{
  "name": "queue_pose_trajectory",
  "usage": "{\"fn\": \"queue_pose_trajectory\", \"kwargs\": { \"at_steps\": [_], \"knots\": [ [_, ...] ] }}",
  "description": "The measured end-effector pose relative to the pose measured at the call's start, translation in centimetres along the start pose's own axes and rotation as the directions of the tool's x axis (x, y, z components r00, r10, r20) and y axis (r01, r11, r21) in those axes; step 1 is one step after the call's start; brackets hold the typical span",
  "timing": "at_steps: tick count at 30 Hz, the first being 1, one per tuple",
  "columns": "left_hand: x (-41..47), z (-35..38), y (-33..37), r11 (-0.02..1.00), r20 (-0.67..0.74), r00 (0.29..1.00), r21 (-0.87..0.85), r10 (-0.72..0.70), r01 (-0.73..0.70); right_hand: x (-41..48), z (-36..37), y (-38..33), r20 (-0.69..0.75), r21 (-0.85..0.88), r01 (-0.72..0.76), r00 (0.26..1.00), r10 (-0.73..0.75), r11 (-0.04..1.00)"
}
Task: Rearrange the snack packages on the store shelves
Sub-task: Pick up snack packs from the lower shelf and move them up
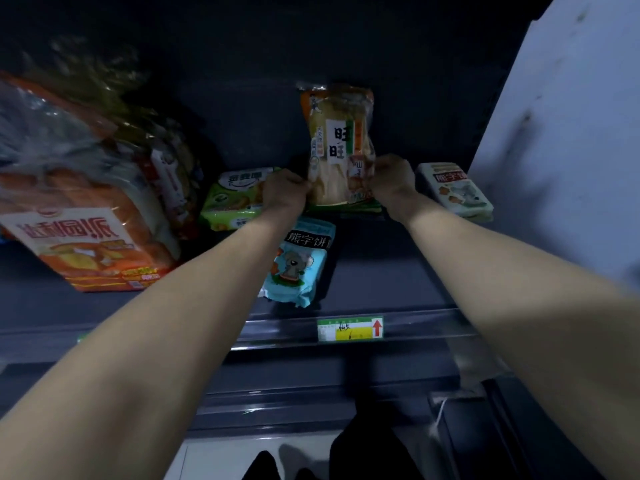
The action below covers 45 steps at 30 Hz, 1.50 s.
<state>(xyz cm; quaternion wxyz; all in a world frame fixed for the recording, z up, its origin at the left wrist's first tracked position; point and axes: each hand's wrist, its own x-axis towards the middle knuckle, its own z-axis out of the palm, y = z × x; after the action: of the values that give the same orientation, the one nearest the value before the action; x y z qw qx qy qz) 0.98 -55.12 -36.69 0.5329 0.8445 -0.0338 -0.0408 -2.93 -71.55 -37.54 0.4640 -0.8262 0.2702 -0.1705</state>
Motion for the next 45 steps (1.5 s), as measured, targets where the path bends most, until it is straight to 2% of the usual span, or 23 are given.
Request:
{"fn": "queue_pose_trajectory", "kwargs": {
  "at_steps": [4, 9, 12, 17, 22, 26, 32, 35, 38, 45],
  "knots": [
    [1.6, 0.5, 0.6, 0.997, -0.033, 0.999, 0.072, 0.009, -0.006, 1.7, 0.7, -0.3, 0.016, 0.058, 0.025, 1.000, -0.026, 0.998],
    [2.2, 1.0, -0.2, 0.963, -0.001, 1.000, 0.269, -0.001, 0.001, 1.3, 2.4, 1.2, 0.190, 0.153, -0.024, 0.982, -0.005, 0.988],
    [2.3, 1.1, -0.9, 0.961, 0.022, 1.000, 0.275, 0.004, -0.010, 1.4, 3.0, 1.7, 0.211, 0.170, -0.038, 0.978, 0.002, 0.985],
    [2.3, 1.5, -1.4, 0.967, 0.066, 0.998, 0.251, 0.025, -0.041, 1.0, 3.4, 1.8, 0.174, 0.032, -0.042, 0.984, 0.036, 0.999],
    [2.0, 0.7, -1.6, 0.970, 0.106, 0.994, 0.236, 0.038, -0.062, -0.4, 2.7, 1.7, 0.099, -0.199, -0.016, 0.994, 0.036, 0.980],
    [0.9, -0.3, -1.1, 0.952, 0.107, 0.985, 0.259, 0.138, -0.162, -2.8, 1.5, 0.6, 0.053, -0.248, 0.021, 0.999, -0.008, 0.968],
    [-3.5, -3.4, 0.3, 0.920, 0.143, 0.959, 0.279, 0.245, -0.277, -8.4, 0.1, -2.6, 0.155, -0.379, 0.108, 0.987, -0.053, 0.919],
    [-6.7, -6.0, 1.1, 0.881, 0.270, 0.923, 0.316, 0.273, -0.353, -12.2, -1.2, -4.2, 0.218, -0.424, 0.193, 0.970, -0.107, 0.885],
    [-10.1, -9.2, 1.9, 0.795, 0.428, 0.854, 0.384, 0.297, -0.469, -16.3, -3.1, -6.5, 0.243, -0.449, 0.229, 0.961, -0.129, 0.864],
    [-17.0, -17.3, 5.5, 0.642, 0.570, 0.737, 0.420, 0.364, -0.642, -25.3, -6.0, -13.9, 0.301, -0.624, 0.371, 0.926, -0.227, 0.688]
  ]
}}
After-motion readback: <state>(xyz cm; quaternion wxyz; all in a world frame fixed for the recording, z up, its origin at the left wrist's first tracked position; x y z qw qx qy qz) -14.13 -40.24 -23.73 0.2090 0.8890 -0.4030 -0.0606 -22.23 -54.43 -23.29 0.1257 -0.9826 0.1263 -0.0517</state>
